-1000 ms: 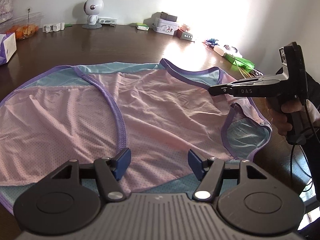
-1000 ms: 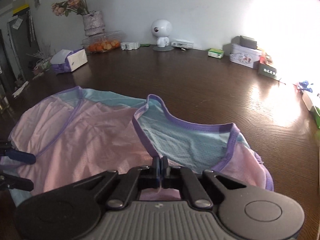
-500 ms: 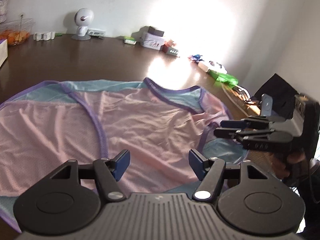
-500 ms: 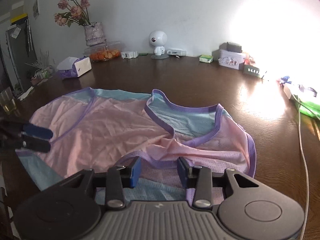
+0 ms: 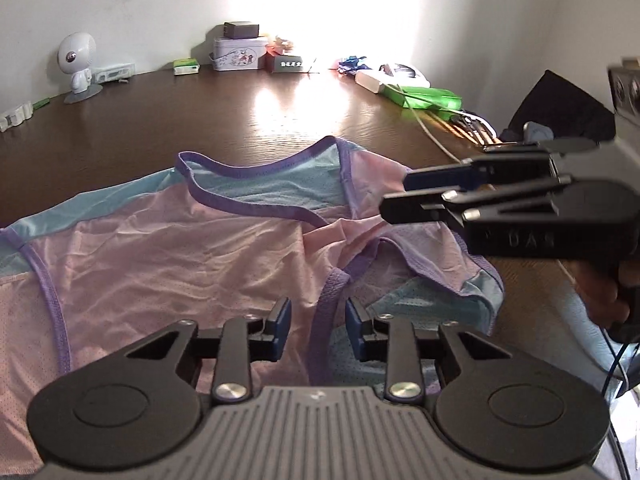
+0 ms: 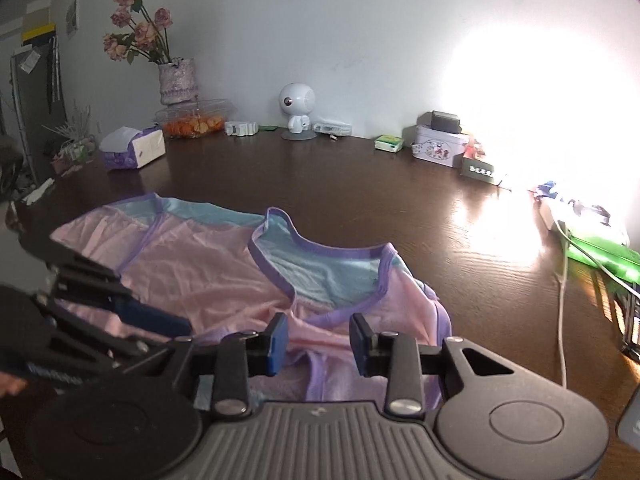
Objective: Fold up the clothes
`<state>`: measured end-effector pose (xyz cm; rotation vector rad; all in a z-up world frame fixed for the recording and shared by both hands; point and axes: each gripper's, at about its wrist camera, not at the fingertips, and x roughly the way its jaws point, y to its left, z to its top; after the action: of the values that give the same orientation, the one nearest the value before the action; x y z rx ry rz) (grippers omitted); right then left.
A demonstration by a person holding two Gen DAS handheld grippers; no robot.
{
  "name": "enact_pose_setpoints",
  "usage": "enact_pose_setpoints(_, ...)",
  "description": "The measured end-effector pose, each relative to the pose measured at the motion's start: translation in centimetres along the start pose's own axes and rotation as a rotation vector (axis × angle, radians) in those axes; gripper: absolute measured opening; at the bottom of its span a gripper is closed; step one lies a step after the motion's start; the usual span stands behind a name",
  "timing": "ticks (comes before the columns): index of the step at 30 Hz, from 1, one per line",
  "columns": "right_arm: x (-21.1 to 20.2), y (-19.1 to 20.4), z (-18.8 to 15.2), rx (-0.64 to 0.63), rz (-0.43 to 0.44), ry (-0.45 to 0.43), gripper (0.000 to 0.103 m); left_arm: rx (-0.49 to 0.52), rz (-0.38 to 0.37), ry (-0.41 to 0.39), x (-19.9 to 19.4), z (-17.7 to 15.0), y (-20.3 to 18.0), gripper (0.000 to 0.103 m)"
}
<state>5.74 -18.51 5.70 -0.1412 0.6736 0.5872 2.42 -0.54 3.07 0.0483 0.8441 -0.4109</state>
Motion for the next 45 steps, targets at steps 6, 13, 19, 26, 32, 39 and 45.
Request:
enact_pose_setpoints(6, 6.7, -1.5, 3.8, 0.063, 0.126, 0.163, 0.016, -0.006, 0.082, -0.028, 0.7, 0.0, -1.9, 0.014)
enact_pose_setpoints(13, 8.2, -1.2, 3.8, 0.088, 0.214, 0.226, 0.001, -0.120, 0.108, -0.106, -0.5, -0.9, -1.1, 0.004)
enact_pose_setpoints(19, 8.3, -2.1, 6.3, 0.212, 0.403, 0.184, 0.000, -0.329, 0.089, -0.143, -2.9, -2.4, 0.7, 0.004)
enact_pose_setpoints(26, 11.8, -0.1, 7.2, 0.246, 0.494, 0.238, 0.000, -0.617, 0.030, -0.119, -2.9, -5.1, 4.2, 0.004)
enact_pose_setpoints(32, 13.9, 2.1, 6.9, 0.198, 0.453, 0.280, 0.000, -0.709, 0.001, -0.138, -3.1, -6.3, 5.7, 0.005)
enact_pose_setpoints(39, 8.2, -1.4, 7.3, 0.211, 0.360, 0.113, 0.019, -0.701, -0.057, -0.169, -4.5, -6.3, 6.0, 0.049)
enact_pose_setpoints(45, 0.2, -4.1, 3.4, 0.173, 0.086, 0.070, 0.031, -0.705, -0.061, -0.162, -4.1, -5.4, 7.2, 0.059)
